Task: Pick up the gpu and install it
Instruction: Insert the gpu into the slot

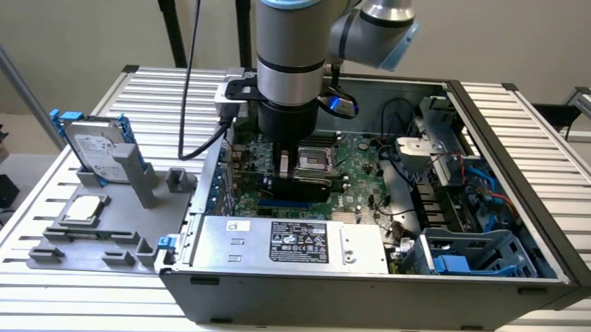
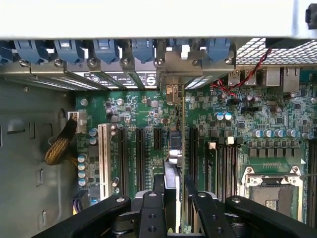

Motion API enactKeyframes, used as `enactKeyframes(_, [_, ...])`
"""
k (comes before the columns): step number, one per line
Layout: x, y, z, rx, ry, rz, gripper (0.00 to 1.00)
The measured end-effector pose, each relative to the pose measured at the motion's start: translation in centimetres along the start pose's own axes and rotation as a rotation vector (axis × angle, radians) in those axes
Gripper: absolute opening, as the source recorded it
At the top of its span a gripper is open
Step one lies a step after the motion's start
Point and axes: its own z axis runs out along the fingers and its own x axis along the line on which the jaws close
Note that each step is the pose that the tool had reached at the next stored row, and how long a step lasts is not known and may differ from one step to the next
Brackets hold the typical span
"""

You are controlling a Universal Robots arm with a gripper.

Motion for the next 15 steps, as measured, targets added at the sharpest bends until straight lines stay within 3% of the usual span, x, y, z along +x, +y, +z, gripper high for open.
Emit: enactKeyframes(15, [-0.06,0.38,0.19,-0.0004,0.0001,-0.015,0.27])
